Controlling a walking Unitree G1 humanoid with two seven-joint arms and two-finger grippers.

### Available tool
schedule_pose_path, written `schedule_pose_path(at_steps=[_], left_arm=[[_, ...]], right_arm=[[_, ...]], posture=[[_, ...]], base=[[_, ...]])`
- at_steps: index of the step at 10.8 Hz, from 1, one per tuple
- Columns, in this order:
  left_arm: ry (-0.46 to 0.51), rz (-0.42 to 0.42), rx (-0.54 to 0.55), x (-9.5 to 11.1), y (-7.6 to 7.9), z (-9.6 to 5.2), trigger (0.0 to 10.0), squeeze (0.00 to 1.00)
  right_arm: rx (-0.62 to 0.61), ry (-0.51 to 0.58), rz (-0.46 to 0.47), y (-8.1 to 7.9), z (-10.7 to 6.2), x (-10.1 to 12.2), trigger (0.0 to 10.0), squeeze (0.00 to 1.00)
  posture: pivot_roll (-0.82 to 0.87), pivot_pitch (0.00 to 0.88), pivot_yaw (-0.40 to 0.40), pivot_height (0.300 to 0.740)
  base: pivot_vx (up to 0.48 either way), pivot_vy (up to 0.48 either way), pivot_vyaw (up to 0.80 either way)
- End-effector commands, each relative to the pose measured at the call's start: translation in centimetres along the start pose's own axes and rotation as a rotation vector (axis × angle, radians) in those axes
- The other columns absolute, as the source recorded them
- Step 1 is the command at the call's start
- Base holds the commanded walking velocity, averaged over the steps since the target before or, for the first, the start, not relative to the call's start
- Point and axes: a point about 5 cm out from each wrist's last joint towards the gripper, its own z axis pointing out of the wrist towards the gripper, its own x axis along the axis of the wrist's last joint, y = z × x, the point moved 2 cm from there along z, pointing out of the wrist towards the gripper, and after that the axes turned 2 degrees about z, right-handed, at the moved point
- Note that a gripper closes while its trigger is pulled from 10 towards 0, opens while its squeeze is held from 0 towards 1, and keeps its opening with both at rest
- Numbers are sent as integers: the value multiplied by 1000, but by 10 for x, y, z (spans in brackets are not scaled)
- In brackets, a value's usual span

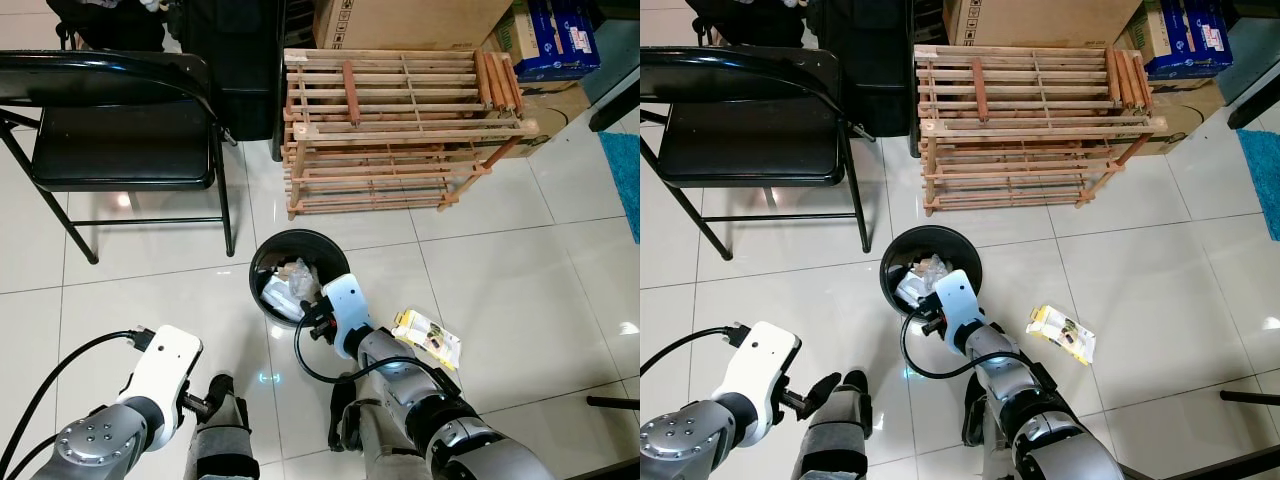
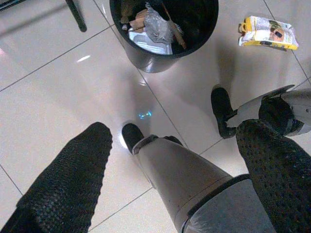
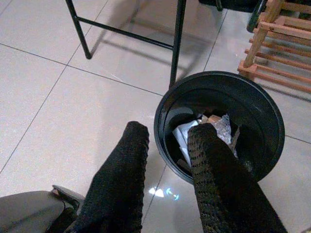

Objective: Picking trash to rubbish bin

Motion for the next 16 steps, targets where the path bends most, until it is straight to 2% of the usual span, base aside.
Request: schedule_pose_path(at_steps=[1, 3, 5, 6, 9, 10, 11, 13, 16], left_arm=[[-14, 2, -31, -4, 7, -1, 10000, 0], [4, 18, -50, 2, 11, 5, 10000, 0], [39, 34, -77, 14, 16, 17, 10000, 0], [66, 53, -102, 22, 20, 25, 10000, 0], [255, 115, -96, 58, 29, 52, 10000, 0], [332, 145, -76, 71, 31, 63, 10000, 0], [460, 181, -26, 89, 32, 71, 10000, 0], [558, 198, 25, 108, 32, 81, 10000, 0], [833, 227, 97, 164, 41, 77, 10000, 0]], right_arm=[[45, -4, 53, -19, 4, -5, 10000, 1000], [12, 13, 44, -8, 0, -4, 10000, 1000], [-43, 74, 30, 7, -5, 4, 10000, 1000], [-91, 129, 27, 21, -10, 11, 10000, 1000], [-240, 313, -27, 52, -31, 42, 10000, 1000], [-288, 375, -48, 59, -41, 55, 10000, 788], [-356, 437, -83, 67, -56, 70, 10000, 0], [-423, 493, -134, 75, -77, 86, 10000, 0], [-572, 537, -190, 84, -122, 103, 10000, 0]], posture=[[566, 427, -138, 740], [544, 412, -138, 740], [511, 383, -137, 740], [489, 361, -135, 740], [407, 267, -139, 740], [389, 243, -138, 740], [354, 203, -133, 740], [308, 155, -120, 740], [243, 88, -96, 740]], base=[[0, 0, 0], [0, 0, 0], [0, 0, 0], [0, 0, 0], [0, 0, 0], [0, 0, 0], [0, 0, 0], [0, 0, 0], [0, 0, 0]])
